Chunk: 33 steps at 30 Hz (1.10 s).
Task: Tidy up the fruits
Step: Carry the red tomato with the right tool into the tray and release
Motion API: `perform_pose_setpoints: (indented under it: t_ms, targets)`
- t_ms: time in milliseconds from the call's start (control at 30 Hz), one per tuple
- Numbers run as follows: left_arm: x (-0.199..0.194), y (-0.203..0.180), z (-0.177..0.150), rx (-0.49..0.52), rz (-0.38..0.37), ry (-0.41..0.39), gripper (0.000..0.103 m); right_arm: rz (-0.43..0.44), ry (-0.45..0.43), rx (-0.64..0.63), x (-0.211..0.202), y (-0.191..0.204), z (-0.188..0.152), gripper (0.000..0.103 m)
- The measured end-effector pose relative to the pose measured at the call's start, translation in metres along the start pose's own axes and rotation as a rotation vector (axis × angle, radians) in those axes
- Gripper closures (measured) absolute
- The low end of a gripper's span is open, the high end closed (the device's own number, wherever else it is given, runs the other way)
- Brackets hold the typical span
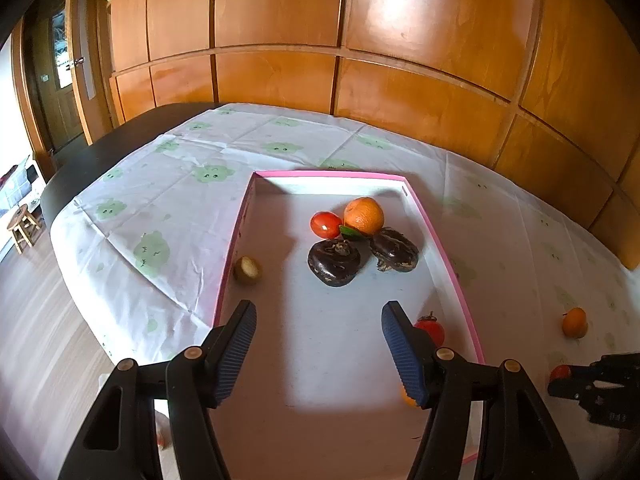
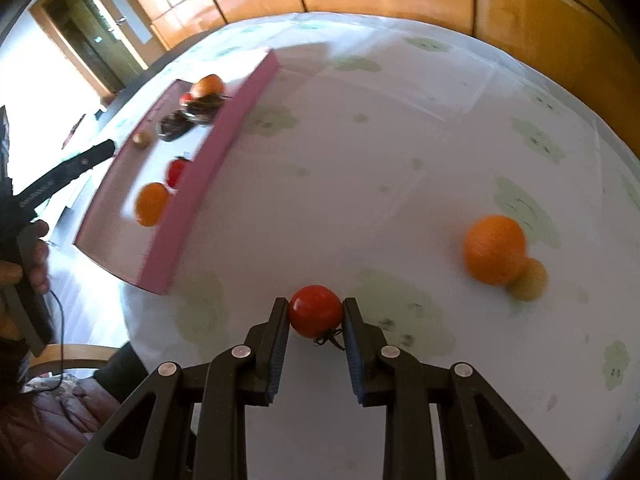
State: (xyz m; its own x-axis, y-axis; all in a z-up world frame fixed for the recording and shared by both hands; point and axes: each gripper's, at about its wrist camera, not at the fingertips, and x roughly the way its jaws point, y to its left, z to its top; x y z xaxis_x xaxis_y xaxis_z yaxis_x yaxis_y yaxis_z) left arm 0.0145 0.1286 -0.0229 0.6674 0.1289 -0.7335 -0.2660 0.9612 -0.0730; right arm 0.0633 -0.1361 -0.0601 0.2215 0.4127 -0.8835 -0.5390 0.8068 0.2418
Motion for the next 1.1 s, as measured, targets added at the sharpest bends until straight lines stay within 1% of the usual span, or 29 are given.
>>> perform_pose_setpoints:
  t_ms: [167, 433, 667, 900, 1100]
  targets:
    - [-0.002, 0.003, 0.001, -0.007, -0.001, -0.008, 0.037, 0.047, -0.017, -0.041, -0.002, 0.022, 0.008, 0.076]
    - [-0.004, 0.011, 0.002, -0.026, 0.001, -0.010, 0.037, 0.130, -0.037, -0.131, -0.003, 0.069, 0.023, 0.076]
    - [-0.008, 0.031, 0.005, -0.074, 0.026, -0.027, 0.037, 0.185, -0.055, -0.200, 0.002, 0.107, 0.036, 0.076]
    - [-0.013, 0.054, 0.010, -0.118, 0.062, -0.045, 0.037, 0.208, -0.041, -0.244, 0.025, 0.139, 0.050, 0.076]
    - [-0.015, 0.066, 0.007, -0.132, 0.079, -0.043, 0.037, 0.186, -0.025, -0.266, 0.049, 0.157, 0.063, 0.076]
